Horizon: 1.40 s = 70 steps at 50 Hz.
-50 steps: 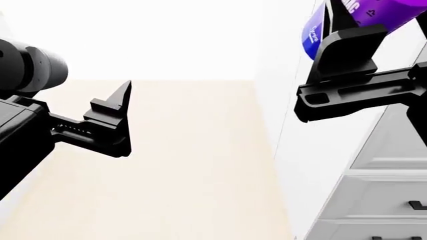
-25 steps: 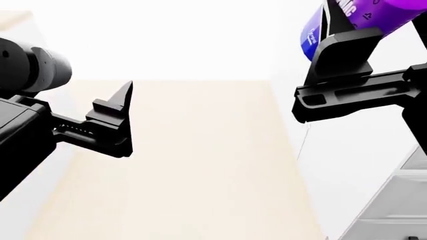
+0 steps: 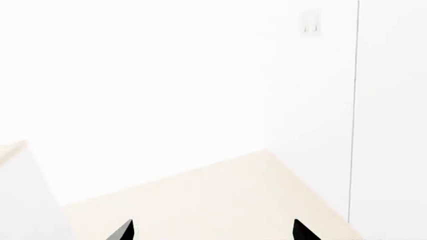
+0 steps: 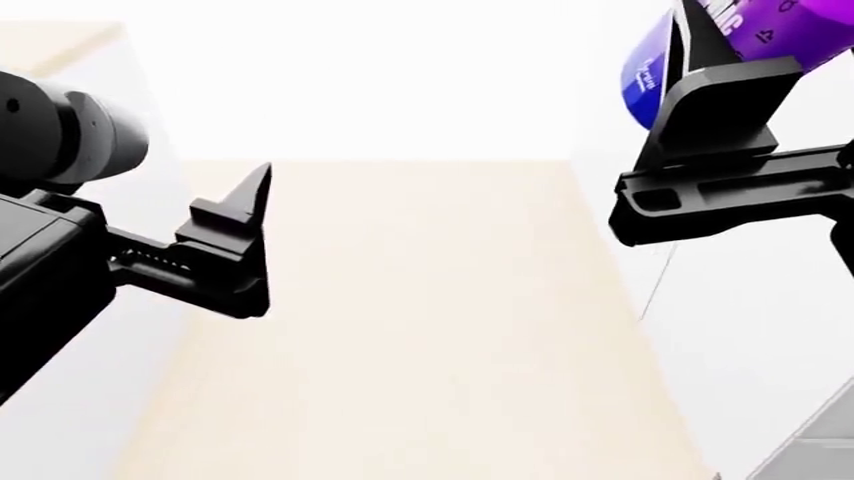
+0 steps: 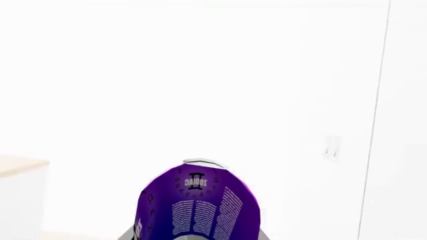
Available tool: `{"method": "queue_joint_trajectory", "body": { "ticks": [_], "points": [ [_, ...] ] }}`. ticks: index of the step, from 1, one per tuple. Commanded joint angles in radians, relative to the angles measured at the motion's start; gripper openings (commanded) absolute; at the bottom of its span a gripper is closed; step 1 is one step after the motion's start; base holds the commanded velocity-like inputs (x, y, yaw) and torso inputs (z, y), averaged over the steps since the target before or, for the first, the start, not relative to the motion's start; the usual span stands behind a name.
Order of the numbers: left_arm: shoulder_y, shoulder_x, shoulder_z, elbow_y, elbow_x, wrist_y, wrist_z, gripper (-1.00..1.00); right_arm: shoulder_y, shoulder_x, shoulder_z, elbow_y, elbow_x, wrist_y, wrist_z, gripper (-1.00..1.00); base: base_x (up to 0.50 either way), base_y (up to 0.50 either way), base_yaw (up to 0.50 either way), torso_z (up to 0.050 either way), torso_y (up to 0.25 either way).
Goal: Move the drinks to the dining counter.
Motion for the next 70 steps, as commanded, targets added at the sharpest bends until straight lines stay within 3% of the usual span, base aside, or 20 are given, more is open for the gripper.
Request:
{"method": "queue_joint_trajectory", "body": {
  "ticks": [1,30,61,70],
  "points": [
    [0.01,-0.025,-0.016,0.014,-0.014,0.016,0.005,1.0,0.01,0.015,0.027,0.0,0.01,0.015,0.005,-1.0,0.0,0.5,0.0,0.0,0.0],
    [0.015,-0.05,-0.042,0.018,-0.018,0.031,0.021,1.0,0.021,-0.013,0.052,0.02,0.034,0.046,0.014,-1.0,0.0,0.5,0.0,0.0,0.0],
    [-0.007,-0.045,-0.052,0.021,-0.034,0.039,0.017,1.0,0.017,0.039,0.088,0.01,0.053,0.064,0.012,-1.0,0.0,0.5,0.0,0.0,0.0],
    [-0.106,-0.016,-0.028,0.014,-0.103,0.016,-0.038,1.0,0.074,0.074,0.135,0.046,0.09,0.093,-0.015,-1.0,0.0,0.5,0.0,0.0,0.0]
  ]
}}
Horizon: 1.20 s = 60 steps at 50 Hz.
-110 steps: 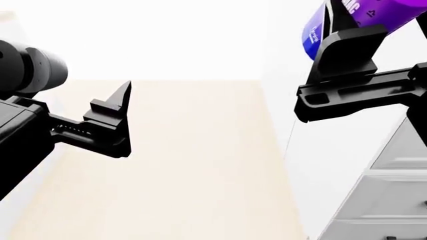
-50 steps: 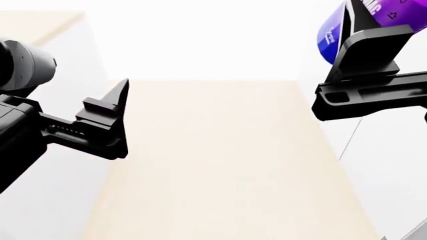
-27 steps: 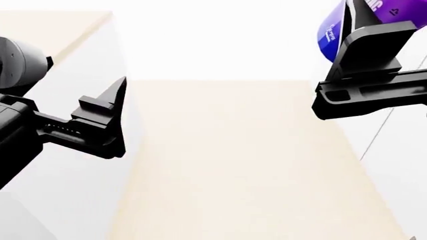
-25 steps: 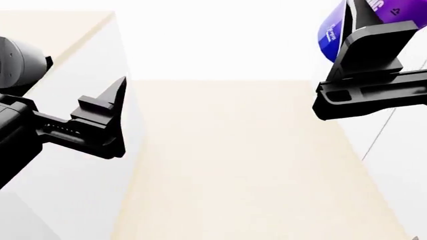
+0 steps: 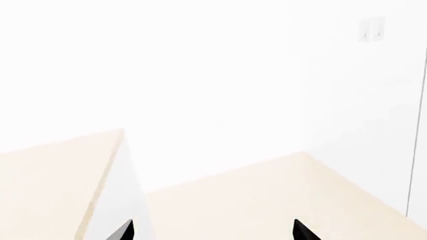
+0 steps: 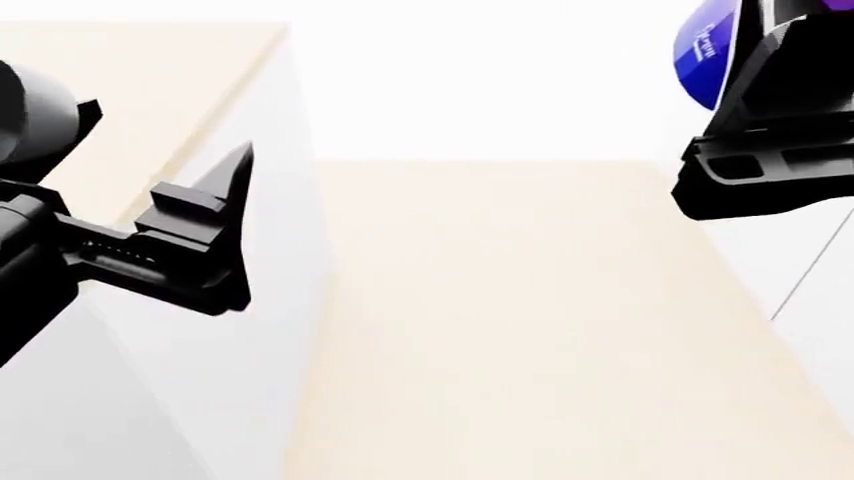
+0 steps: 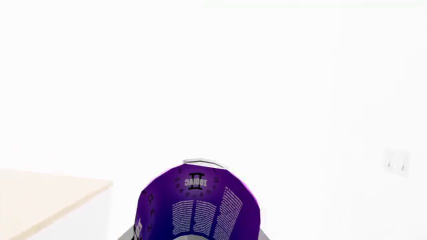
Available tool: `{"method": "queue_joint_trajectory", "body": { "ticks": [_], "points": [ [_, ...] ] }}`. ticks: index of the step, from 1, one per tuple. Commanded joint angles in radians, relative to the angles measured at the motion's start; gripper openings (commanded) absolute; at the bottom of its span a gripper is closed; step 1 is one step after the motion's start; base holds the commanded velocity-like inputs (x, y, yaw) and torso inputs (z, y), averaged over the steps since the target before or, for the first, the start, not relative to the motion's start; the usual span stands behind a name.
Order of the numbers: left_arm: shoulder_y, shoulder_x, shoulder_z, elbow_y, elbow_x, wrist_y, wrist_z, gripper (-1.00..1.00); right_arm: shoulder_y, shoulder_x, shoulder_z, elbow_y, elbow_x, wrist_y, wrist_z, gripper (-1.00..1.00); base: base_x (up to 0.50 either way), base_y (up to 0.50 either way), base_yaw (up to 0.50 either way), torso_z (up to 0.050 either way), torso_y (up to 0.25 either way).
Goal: Move the drinks to the dining counter.
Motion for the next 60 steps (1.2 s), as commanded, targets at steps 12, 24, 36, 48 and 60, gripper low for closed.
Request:
{"method": "queue_joint_trajectory", "body": {
  "ticks": [12,24,36,48,60],
  "points": [
    [-0.045,0.015,0.012,-0.004,-0.028,-0.01,-0.024,1.0,-0.004,0.039,0.045,0.032,-0.018,0.022,-0.028,-1.0,0.0,0.5,0.0,0.0,0.001],
    [-0.027,-0.009,-0.005,0.005,-0.026,0.001,-0.01,1.0,0.006,0.0,0.053,0.043,-0.006,0.04,-0.019,-1.0,0.0,0.5,0.0,0.001,0.0],
    [-0.021,-0.008,-0.001,0.003,-0.019,-0.002,-0.009,1.0,-0.036,-0.004,0.049,0.038,-0.032,0.032,-0.026,-1.0,0.0,0.5,0.0,0.0,0.0],
    [-0.025,-0.01,0.0,0.003,-0.025,-0.004,-0.009,1.0,-0.056,-0.02,0.047,0.034,-0.038,0.033,-0.022,-1.0,0.0,0.5,0.0,0.0,0.001],
    [-0.046,0.0,0.015,-0.002,-0.038,-0.016,-0.026,1.0,-0.052,-0.003,0.058,0.016,-0.022,0.043,-0.012,-1.0,0.0,0.5,0.0,0.0,0.0]
  ]
}}
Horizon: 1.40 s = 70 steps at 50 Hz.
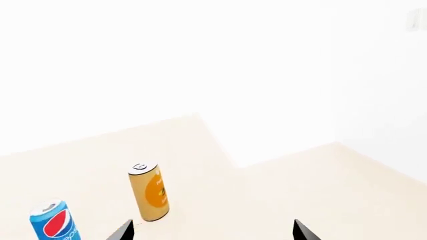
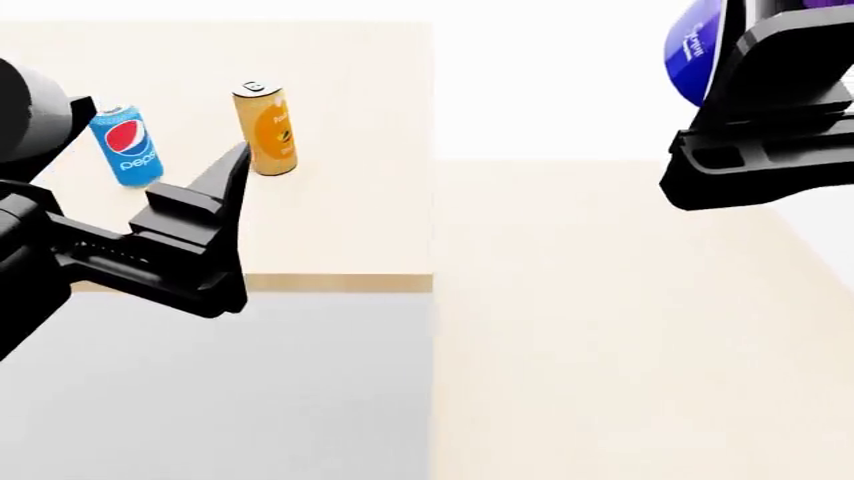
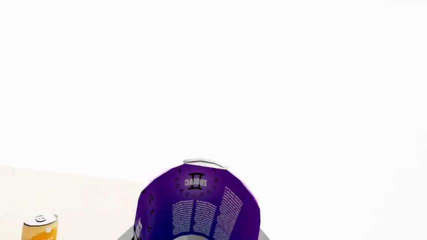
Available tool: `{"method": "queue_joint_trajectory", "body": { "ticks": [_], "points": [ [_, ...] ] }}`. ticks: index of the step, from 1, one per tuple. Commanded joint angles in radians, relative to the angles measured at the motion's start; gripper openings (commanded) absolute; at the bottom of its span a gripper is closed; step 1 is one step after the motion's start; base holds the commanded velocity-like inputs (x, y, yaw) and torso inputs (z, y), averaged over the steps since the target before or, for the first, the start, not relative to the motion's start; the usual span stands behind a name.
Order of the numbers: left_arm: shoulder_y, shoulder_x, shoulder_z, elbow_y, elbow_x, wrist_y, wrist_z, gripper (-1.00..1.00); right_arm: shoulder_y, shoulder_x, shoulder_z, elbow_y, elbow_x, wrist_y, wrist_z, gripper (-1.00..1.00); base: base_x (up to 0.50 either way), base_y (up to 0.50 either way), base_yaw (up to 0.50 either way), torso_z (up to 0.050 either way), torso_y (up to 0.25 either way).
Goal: Move the drinks to the dining counter.
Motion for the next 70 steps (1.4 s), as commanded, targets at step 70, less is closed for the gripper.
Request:
{"method": "queue_joint_trajectory", "body": {
  "ticks": [70],
  "points": [
    [-0.002,0.011,0.016,-0.001,0.006,-0.005,-0.004,1.0,-0.036,-0.033,0.045,-0.008,-0.001,0.039,0.012,-1.0,0.01,0.48,0.0,0.0,0.0]
  ]
}}
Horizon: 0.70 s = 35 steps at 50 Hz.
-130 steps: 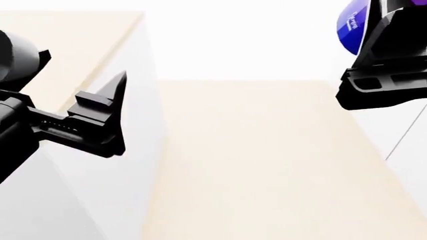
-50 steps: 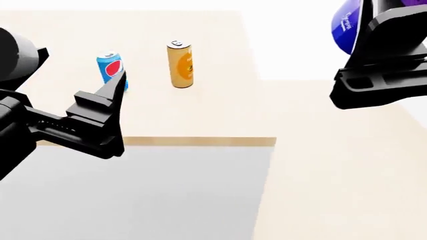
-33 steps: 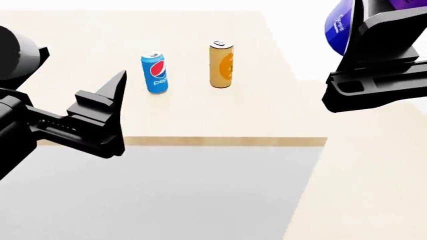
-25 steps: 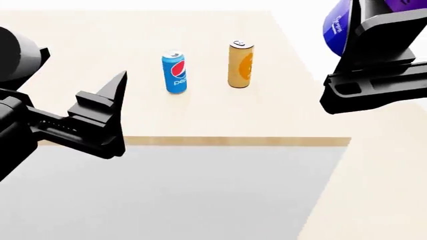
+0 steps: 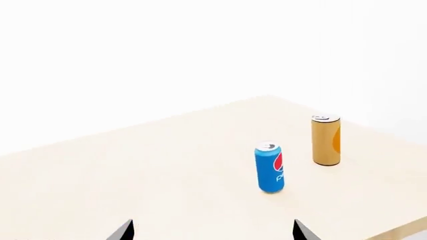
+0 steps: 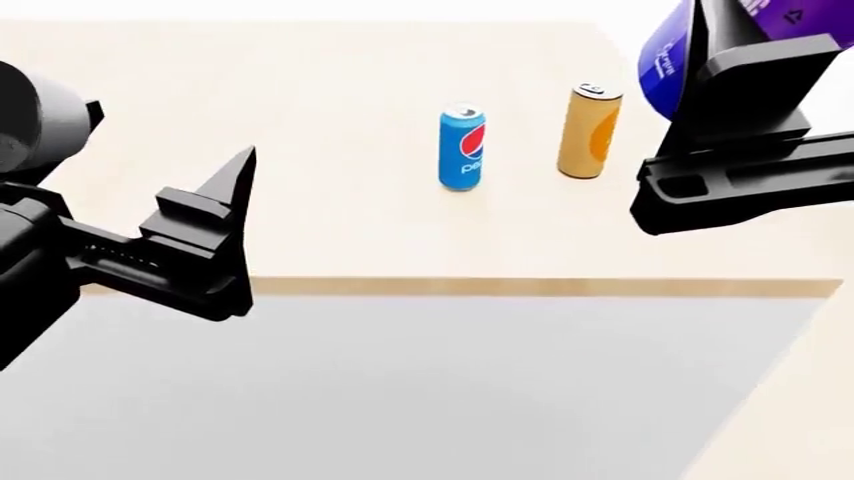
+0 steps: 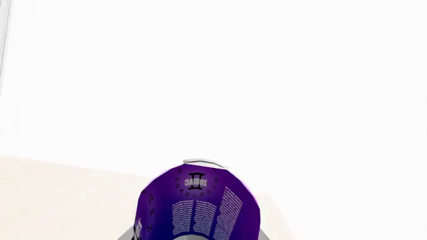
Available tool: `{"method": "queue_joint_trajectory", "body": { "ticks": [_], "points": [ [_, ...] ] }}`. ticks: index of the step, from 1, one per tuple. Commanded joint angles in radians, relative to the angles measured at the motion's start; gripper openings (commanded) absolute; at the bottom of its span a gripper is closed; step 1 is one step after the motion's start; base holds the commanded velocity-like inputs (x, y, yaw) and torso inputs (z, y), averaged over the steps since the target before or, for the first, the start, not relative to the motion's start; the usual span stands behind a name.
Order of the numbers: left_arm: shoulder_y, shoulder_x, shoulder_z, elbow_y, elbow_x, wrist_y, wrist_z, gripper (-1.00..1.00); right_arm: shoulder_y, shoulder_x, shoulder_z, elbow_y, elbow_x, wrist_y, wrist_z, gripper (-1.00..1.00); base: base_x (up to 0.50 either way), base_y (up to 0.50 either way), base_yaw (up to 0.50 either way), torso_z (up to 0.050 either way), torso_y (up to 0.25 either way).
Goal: Move the drinks to the dining counter.
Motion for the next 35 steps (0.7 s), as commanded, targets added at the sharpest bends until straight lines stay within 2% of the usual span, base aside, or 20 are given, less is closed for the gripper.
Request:
{"method": "queue_joint_trajectory", "body": {
  "ticks": [1,20,35],
  "points": [
    [0.0,0.004,0.003,-0.001,0.001,-0.001,-0.001,1.0,-0.001,-0.001,0.012,0.006,-0.008,0.018,-0.002,-1.0,0.12,0.26,0.0,0.0,0.0],
    [0.007,0.002,0.003,0.0,0.006,0.002,0.002,1.0,-0.014,-0.003,0.016,0.002,-0.01,0.026,-0.001,-1.0,0.15,0.18,0.0,0.001,0.001],
    [0.018,-0.005,-0.001,0.002,0.013,0.005,0.01,1.0,-0.029,-0.01,0.017,0.002,-0.018,0.03,-0.004,-1.0,0.16,0.33,0.0,0.0,0.001]
  ]
}}
